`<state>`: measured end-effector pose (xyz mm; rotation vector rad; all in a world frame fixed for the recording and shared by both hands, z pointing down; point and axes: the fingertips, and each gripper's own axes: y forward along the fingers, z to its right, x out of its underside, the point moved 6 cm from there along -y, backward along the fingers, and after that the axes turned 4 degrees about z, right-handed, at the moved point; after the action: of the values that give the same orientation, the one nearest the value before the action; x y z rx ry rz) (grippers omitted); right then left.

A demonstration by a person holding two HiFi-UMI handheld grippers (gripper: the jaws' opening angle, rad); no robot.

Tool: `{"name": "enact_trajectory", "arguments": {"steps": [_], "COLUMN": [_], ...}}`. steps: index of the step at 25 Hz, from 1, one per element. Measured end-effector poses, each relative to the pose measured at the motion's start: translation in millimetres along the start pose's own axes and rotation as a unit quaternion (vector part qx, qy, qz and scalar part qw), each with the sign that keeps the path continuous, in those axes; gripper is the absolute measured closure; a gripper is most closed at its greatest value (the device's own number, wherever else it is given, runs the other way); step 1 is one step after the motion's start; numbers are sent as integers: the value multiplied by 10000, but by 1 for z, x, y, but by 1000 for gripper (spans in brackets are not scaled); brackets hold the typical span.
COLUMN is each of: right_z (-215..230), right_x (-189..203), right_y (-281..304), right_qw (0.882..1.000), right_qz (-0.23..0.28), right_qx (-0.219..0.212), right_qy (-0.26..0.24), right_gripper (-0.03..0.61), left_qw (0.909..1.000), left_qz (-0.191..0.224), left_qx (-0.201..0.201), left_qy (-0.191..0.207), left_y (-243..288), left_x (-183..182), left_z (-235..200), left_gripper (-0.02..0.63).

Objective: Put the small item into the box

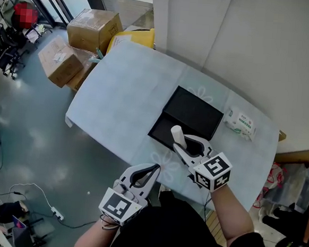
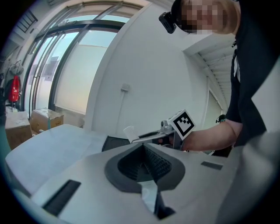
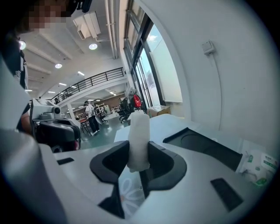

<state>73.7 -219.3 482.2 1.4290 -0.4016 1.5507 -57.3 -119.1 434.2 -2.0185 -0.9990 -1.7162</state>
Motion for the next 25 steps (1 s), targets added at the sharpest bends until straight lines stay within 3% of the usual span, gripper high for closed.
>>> {"name": "enact_trajectory", "arguments": {"steps": [10,16,25], "right_z": [28,42,49], "right_x": [43,70,91], "right_y": [44,65,88], "right_qw": [9927,9733,9493], "right_qz": [-1177,-2197,-3015], "right_qx": [187,352,432], "right_qy": [-158,-557,-783], "right_gripper": [440,440,440], "left_qw": [9991,9987,9982], "left_qz": [-276,-283,-258], "left_qx": [199,172,-64], "left_qy": [-237,-381,-534], "left_y": [7,2,-15], "left_x": [31,43,50], "left_z": [-15,-16,-22], "left_gripper": [604,604,604]}}
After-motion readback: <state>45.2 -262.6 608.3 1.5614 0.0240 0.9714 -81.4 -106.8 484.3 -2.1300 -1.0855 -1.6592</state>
